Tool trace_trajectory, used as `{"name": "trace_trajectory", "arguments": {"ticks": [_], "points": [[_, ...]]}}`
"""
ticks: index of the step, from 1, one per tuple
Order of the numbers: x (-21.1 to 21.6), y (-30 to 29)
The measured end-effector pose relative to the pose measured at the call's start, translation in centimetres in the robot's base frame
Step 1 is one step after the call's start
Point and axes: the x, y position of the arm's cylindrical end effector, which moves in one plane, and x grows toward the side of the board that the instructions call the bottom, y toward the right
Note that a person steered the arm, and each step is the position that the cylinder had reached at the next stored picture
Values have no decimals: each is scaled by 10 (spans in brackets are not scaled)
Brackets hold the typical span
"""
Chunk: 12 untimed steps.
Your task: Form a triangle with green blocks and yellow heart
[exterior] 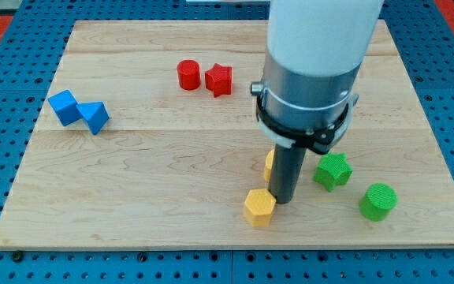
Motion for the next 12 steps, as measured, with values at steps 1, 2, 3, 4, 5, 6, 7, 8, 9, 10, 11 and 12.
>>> {"name": "trace_trajectory", "arguments": {"ticks": [1, 2, 3, 4, 5, 6, 7, 8, 9, 10, 11, 12], "points": [[-28, -67], [-44, -24], [-11, 56], [7, 47], [-1, 112], [2, 103], [49, 109], [57, 181], [45, 200], [32, 160], [3, 139], [-27, 98]]}}
